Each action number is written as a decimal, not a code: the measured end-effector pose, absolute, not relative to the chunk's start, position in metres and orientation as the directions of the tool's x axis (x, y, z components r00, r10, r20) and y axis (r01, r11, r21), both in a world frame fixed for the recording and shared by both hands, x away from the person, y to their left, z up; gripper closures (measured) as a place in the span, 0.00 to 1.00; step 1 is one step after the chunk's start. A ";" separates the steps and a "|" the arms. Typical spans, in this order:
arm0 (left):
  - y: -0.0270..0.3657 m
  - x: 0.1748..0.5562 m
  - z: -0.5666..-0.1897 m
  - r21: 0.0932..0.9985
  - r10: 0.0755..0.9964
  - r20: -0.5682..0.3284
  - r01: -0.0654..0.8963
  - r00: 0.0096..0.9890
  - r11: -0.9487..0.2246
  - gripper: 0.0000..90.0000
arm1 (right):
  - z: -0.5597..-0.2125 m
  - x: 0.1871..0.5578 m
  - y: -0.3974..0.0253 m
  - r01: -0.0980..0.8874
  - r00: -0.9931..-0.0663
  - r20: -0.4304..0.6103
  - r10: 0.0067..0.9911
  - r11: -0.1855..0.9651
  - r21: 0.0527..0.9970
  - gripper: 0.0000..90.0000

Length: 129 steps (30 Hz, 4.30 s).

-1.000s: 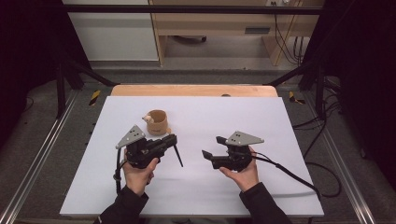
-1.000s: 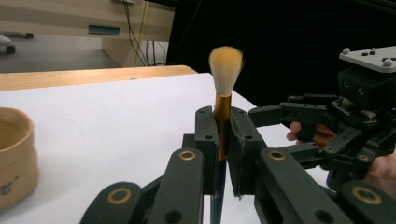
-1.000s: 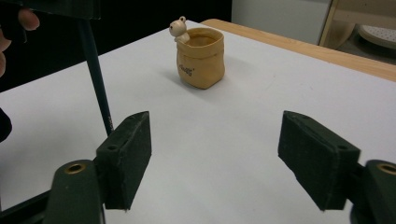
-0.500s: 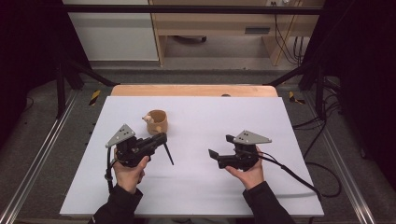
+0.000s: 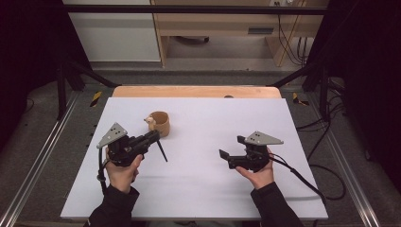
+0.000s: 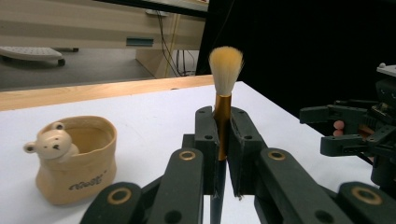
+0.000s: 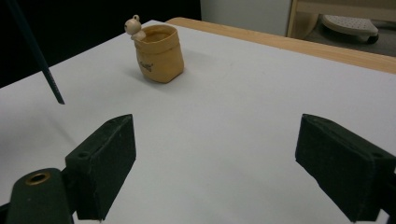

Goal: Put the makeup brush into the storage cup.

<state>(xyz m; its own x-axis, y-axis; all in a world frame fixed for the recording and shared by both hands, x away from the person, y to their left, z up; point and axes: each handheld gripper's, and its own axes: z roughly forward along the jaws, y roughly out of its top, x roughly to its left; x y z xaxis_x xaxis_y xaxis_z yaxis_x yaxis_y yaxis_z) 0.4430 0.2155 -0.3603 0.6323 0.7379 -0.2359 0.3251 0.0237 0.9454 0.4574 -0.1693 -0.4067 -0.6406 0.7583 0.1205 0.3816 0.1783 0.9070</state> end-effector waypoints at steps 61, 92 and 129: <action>0.230 0.492 -0.320 0.951 0.786 -0.168 0.309 0.594 -0.029 0.93 | -0.424 0.423 -0.245 0.378 -0.562 0.121 0.818 0.124 0.918 0.10; 0.222 0.537 -0.300 0.950 0.821 -0.112 0.303 0.560 -0.077 0.93 | -0.424 0.423 -0.245 0.380 -0.566 0.129 0.814 0.119 0.917 0.10; 0.206 0.583 -0.334 0.939 0.864 -0.074 0.326 0.498 -0.108 0.93 | -0.425 0.423 -0.244 0.379 -0.572 0.130 0.810 0.120 0.918 0.10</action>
<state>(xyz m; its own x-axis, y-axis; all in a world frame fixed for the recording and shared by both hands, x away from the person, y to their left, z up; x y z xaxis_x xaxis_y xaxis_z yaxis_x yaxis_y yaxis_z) 0.5833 0.2058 -0.3339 0.4984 0.8638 -0.0738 0.3258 -0.1078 0.9393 0.4235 -0.2440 -0.4245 -0.5716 0.8101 0.1300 0.3790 0.1202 0.9175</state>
